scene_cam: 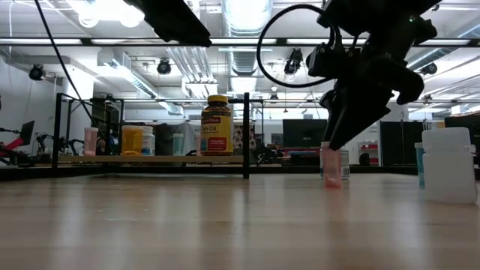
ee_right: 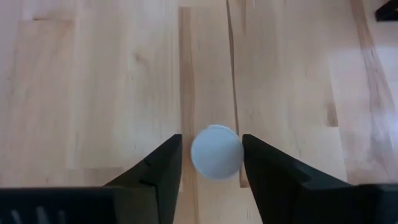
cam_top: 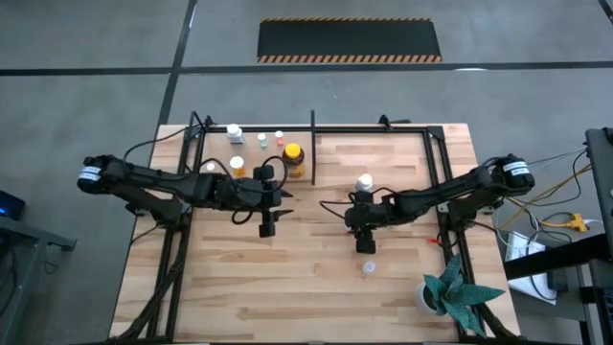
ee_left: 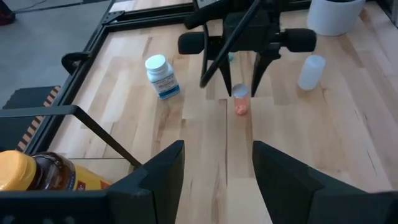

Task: Pick and place medicine bottles onto shelf by color
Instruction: Put the pink pill bottle on the shelf

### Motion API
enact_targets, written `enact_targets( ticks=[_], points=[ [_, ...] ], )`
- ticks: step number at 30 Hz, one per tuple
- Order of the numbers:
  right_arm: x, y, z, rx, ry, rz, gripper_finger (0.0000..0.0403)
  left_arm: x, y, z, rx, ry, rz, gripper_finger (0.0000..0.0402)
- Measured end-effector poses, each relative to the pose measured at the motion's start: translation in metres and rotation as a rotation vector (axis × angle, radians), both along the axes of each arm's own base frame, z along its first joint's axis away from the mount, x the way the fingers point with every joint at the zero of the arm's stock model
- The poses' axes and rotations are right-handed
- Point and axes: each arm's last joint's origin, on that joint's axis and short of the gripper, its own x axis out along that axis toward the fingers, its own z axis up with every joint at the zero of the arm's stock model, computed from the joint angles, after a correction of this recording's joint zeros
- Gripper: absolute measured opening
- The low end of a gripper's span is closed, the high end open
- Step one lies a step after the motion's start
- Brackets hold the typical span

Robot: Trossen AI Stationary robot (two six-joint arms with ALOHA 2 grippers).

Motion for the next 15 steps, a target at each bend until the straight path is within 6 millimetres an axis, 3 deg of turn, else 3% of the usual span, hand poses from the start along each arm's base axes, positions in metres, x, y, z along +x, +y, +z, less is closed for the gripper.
enact_targets(
  ticks=[8,15],
  points=[
    [0.001,0.000,-0.002,0.006,0.002,-0.010,0.0098,-0.005,-0.011,0.004,0.000,-0.012,-0.045,0.0171],
    [0.004,0.001,0.007,0.033,-0.014,-0.048,0.0114,-0.020,-0.032,0.016,0.014,-0.069,-0.083,0.0171]
  ],
)
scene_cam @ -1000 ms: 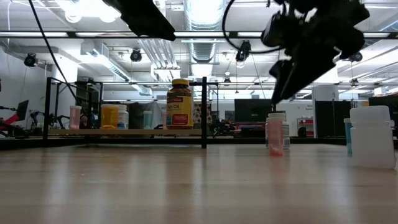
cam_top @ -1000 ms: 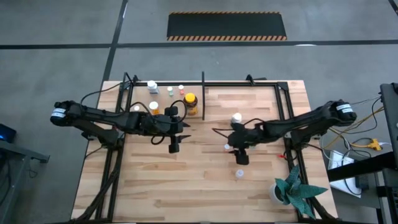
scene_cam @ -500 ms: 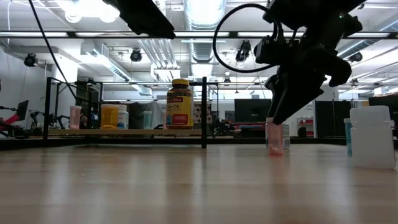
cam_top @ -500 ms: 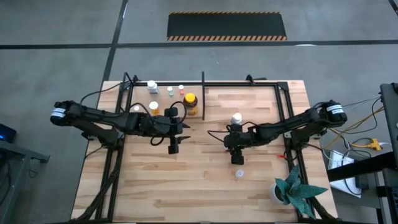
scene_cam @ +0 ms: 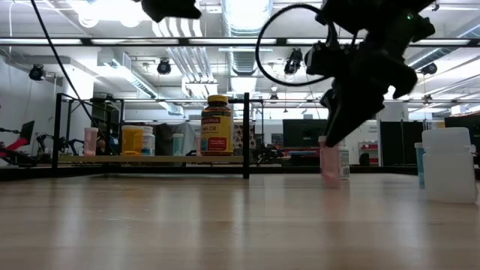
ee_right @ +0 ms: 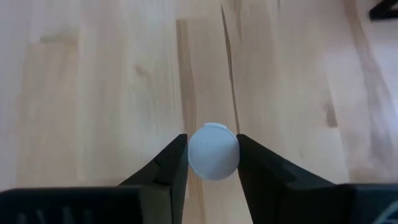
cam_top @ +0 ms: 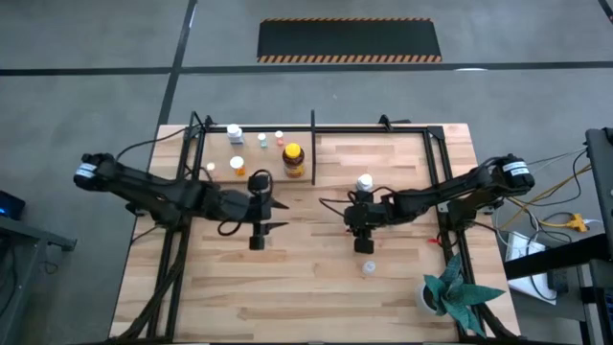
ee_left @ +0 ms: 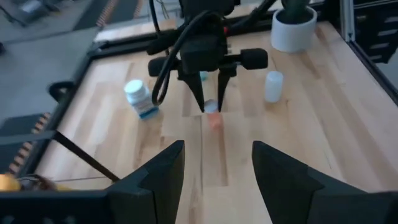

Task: Pick and place medicine bottles onto shelf by color
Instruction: Put the pink pill bottle on the shelf

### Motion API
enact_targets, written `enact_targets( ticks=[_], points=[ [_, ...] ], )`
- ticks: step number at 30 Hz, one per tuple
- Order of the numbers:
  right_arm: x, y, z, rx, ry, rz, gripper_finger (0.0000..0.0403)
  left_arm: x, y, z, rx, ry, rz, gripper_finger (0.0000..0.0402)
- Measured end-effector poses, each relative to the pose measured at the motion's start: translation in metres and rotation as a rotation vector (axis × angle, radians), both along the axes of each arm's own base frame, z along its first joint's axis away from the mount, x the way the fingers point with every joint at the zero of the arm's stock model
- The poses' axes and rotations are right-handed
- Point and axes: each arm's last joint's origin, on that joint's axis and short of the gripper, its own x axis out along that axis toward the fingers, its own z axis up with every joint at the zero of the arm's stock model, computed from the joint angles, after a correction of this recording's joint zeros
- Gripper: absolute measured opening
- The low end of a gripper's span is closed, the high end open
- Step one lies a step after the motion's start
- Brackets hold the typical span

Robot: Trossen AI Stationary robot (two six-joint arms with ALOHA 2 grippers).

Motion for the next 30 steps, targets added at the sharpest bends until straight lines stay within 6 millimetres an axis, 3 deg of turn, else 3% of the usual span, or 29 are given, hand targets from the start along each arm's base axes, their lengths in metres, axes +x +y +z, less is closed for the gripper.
enact_targets(
  ticks=[8,15,20,24,30],
  points=[
    [0.023,0.003,0.042,-0.003,-0.056,0.033,0.0108,-0.026,-0.014,0.000,0.077,-0.072,0.053,0.0171],
    [0.052,0.007,0.096,-0.049,-0.196,0.092,0.0107,-0.055,-0.003,-0.003,0.134,-0.219,0.136,0.0171],
    [0.088,0.007,0.120,-0.127,-0.180,0.153,0.0107,-0.070,0.004,-0.003,0.208,-0.361,0.119,0.0171],
    [0.121,-0.006,0.135,-0.160,-0.184,0.163,0.0107,-0.085,0.010,-0.001,0.190,-0.454,0.131,0.0171],
    [0.165,-0.041,0.149,-0.135,-0.209,0.212,0.0107,-0.104,0.018,-0.011,0.165,-0.502,0.141,0.0171]
  ],
)
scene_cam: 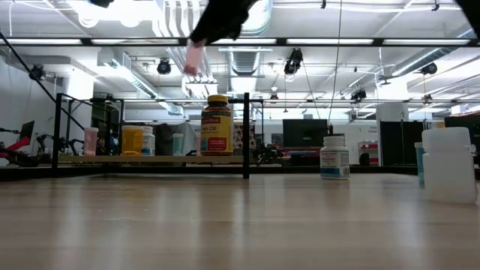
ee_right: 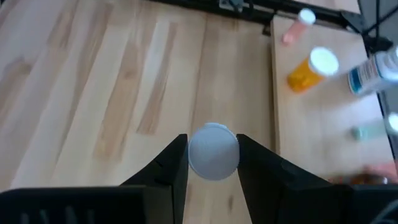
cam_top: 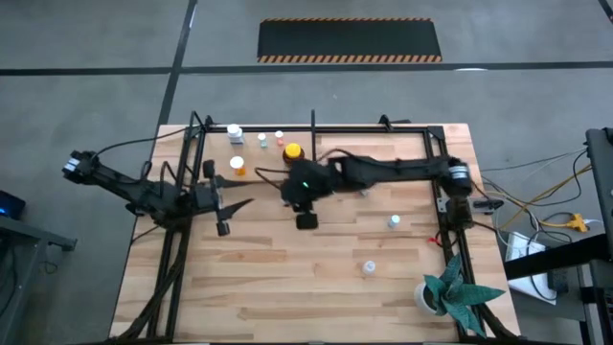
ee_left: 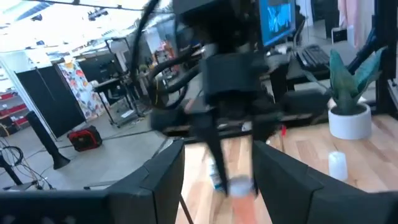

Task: Pick and place medicine bottles onto shelf by color
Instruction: Put the pink pill bottle on the shelf

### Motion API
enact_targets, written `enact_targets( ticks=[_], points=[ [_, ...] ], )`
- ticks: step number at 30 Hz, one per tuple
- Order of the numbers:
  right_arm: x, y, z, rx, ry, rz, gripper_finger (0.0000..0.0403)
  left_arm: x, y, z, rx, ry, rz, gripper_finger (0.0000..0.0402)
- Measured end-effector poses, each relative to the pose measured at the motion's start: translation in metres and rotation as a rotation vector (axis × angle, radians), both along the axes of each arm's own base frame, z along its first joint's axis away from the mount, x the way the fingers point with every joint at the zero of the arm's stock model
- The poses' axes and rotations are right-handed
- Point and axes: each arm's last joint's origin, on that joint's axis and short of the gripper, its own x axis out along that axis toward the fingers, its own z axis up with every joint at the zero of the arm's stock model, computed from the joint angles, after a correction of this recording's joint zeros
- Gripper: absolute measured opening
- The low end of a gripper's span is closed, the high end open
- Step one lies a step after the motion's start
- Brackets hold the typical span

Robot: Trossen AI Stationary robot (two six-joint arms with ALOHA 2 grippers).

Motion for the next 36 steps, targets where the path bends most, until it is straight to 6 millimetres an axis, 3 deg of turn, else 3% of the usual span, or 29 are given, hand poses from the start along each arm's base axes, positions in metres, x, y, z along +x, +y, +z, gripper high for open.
enact_targets(
  ticks=[9,14,18,28,36],
  points=[
    [0.049,-0.068,-0.016,0.026,0.012,0.026,0.0107,-0.017,0.007,0.003,-0.038,-0.102,0.000,0.0171],
    [0.057,-0.101,-0.037,0.025,-0.018,-0.031,0.0107,-0.022,0.010,0.006,-0.022,-0.162,0.008,0.0171],
    [0.058,-0.122,-0.039,0.063,-0.062,-0.115,0.0107,-0.027,0.011,0.004,-0.002,-0.187,0.014,0.0171],
    [0.073,-0.132,-0.056,-0.005,-0.136,-0.076,0.0107,-0.033,0.014,0.001,0.010,-0.205,0.018,0.0171],
    [0.083,-0.135,-0.084,-0.044,-0.105,-0.044,0.0107,-0.036,0.015,0.000,0.027,-0.213,0.023,0.0171]
  ],
)
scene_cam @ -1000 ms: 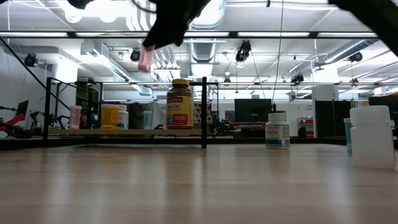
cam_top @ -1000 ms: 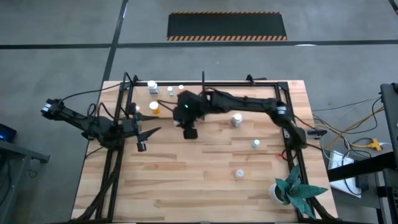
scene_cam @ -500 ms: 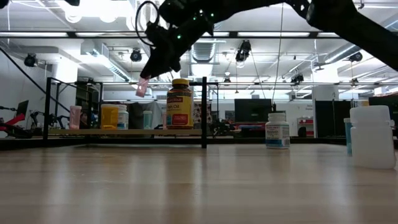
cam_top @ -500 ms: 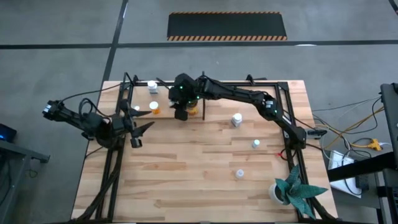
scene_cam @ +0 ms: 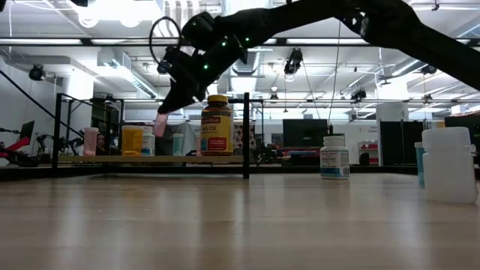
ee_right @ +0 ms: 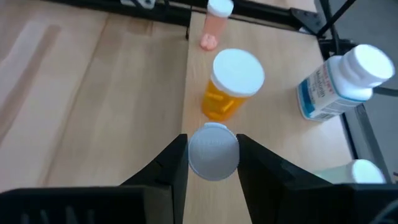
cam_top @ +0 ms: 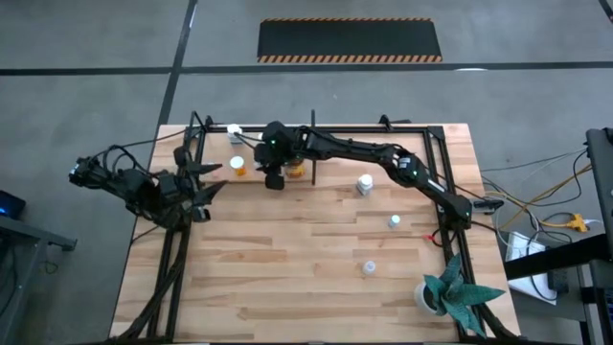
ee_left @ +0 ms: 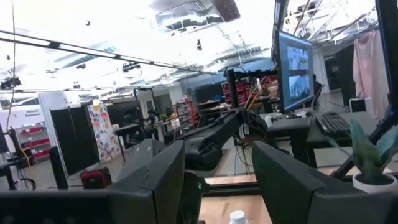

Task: Pick and place medicine bottles onto shelf by color
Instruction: Put the pink pill bottle on the shelf, then put the white pill bottle on the shelf

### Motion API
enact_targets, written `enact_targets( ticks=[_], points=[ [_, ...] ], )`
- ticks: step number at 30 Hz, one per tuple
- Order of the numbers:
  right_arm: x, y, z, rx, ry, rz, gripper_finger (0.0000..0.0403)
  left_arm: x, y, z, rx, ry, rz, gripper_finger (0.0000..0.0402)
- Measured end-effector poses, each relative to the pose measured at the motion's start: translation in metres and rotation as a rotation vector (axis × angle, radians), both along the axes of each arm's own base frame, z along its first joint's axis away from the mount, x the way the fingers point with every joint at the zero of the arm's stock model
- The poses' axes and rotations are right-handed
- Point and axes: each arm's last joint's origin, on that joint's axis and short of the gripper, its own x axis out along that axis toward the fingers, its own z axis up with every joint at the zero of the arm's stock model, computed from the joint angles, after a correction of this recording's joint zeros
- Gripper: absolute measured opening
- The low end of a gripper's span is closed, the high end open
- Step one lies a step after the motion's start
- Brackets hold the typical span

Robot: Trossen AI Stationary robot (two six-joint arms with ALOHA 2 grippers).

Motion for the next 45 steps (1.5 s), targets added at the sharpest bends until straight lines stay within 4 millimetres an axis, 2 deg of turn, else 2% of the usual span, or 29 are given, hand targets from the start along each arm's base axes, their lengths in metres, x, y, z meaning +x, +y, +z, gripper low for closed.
enact_targets(
  ticks=[4,13,19,26,36,42,45],
  points=[
    [0.003,-0.001,-0.009,-0.001,0.009,0.000,0.0107,-0.001,0.000,-0.001,0.001,0.000,0.000,0.0171],
    [0.003,-0.005,-0.015,-0.013,0.013,-0.001,0.0107,-0.001,0.001,-0.001,0.001,-0.002,-0.001,0.0171],
    [0.006,-0.008,-0.031,-0.067,0.057,-0.040,0.0108,-0.001,0.000,-0.001,0.001,-0.001,-0.001,0.0171],
    [0.005,-0.009,-0.032,-0.050,0.058,-0.064,0.0141,-0.001,0.000,-0.001,0.004,0.000,0.000,0.0171],
    [0.006,-0.009,-0.023,-0.045,0.034,-0.072,0.0188,-0.001,0.001,-0.002,0.021,0.006,0.005,0.0171],
    [0.006,-0.009,-0.011,-0.050,0.010,-0.072,0.0194,-0.001,0.000,-0.002,0.022,0.007,0.005,0.0171],
    [0.002,-0.005,0.003,-0.053,0.004,-0.067,0.0190,-0.001,0.000,-0.002,0.023,0.008,0.005,0.0171]
  ],
)
